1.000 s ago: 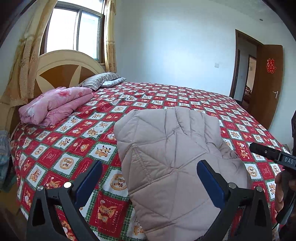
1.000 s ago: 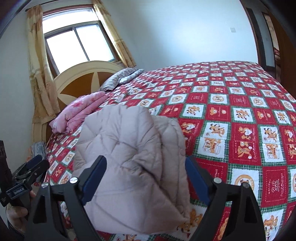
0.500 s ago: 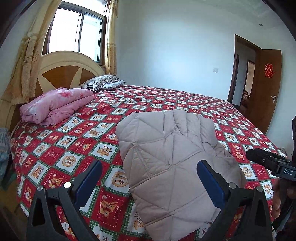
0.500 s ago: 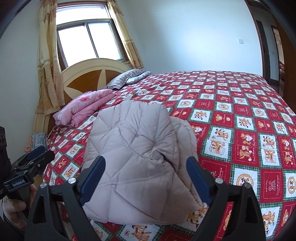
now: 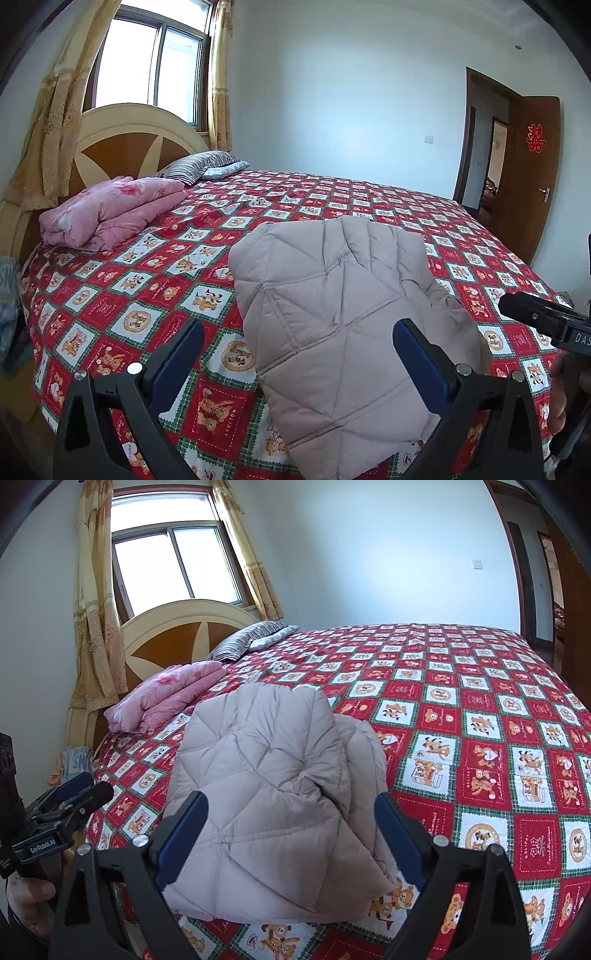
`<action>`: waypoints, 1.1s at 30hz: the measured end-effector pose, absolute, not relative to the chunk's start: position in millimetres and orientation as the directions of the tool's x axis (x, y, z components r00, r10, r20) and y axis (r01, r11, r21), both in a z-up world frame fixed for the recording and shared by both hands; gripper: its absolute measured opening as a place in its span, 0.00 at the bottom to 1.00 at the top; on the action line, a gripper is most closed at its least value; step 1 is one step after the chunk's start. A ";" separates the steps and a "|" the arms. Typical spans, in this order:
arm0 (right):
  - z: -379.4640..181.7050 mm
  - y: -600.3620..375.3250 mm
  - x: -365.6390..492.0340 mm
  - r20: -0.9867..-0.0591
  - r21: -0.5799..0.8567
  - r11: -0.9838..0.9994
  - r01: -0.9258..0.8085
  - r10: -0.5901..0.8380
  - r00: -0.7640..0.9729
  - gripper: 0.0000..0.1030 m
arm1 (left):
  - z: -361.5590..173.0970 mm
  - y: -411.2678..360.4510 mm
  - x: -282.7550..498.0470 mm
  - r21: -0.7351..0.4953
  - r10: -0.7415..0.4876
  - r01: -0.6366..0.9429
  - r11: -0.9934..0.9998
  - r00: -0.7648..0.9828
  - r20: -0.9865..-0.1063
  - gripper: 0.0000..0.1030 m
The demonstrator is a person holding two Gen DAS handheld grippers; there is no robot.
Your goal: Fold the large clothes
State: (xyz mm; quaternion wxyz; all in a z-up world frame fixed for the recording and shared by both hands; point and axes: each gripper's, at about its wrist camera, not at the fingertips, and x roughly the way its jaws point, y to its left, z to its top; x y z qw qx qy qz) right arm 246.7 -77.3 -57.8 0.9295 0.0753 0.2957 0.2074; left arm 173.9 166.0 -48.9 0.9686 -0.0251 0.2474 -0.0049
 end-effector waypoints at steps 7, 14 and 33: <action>-59.0 -78.3 245.1 -0.522 0.255 0.906 -0.337 0.422 0.741 0.91 | -49.9 164.0 174.4 -0.043 -0.016 -0.005 0.999 0.879 -0.476 0.99; -57.4 -78.8 244.9 -0.517 0.250 0.908 -0.337 0.419 0.746 0.91 | -50.5 162.6 175.1 -0.012 0.011 -0.019 1.000 0.881 -0.472 0.99; -52.1 -66.9 240.1 -0.509 0.222 0.901 -0.372 0.432 0.744 0.91 | -52.1 153.6 174.8 0.058 0.041 -0.016 0.998 0.882 -0.470 0.99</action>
